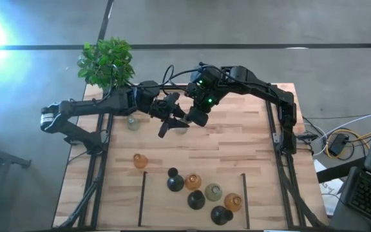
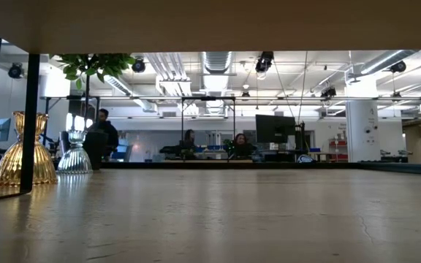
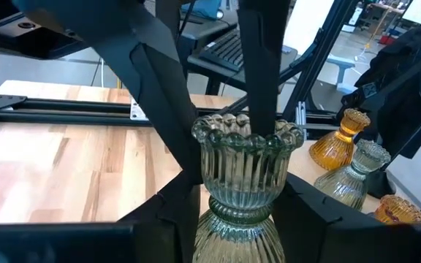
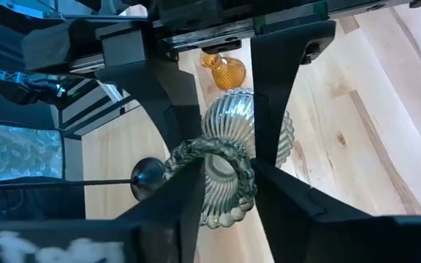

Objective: Pick & Place candle stick holders
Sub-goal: Put the right transparent glass candle holder on the shelf

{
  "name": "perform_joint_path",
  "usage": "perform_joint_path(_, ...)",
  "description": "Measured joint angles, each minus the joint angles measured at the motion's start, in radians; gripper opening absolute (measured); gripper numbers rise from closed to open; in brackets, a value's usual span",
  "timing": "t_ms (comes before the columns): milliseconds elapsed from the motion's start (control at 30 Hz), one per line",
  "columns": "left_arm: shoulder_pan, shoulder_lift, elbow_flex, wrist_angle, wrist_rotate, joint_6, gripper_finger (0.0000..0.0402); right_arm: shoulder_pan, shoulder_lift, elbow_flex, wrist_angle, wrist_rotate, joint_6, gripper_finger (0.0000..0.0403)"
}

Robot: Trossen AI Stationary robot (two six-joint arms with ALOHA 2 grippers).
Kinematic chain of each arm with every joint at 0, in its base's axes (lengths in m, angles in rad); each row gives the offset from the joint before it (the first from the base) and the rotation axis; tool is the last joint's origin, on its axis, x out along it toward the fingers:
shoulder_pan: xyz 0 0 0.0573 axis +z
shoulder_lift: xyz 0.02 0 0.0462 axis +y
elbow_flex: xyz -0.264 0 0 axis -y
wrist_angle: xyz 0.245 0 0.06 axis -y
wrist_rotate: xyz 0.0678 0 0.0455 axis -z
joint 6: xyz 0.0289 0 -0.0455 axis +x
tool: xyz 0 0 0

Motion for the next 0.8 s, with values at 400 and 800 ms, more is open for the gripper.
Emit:
perform_joint_path(400, 0.0, -0.089, 0.0, -0.034, -0.062, -0.003, 0.0126, -0.008, -0.11, 0.002, -0.066, 0.067, -0.05, 0.0143)
perform_joint_path(800, -0.053, -0.312, 0.0, -0.272, -0.349, -0.007, 0.0126, 0.002, -0.294, -0.118, -0.24, 0.331, -0.111, 0.0086)
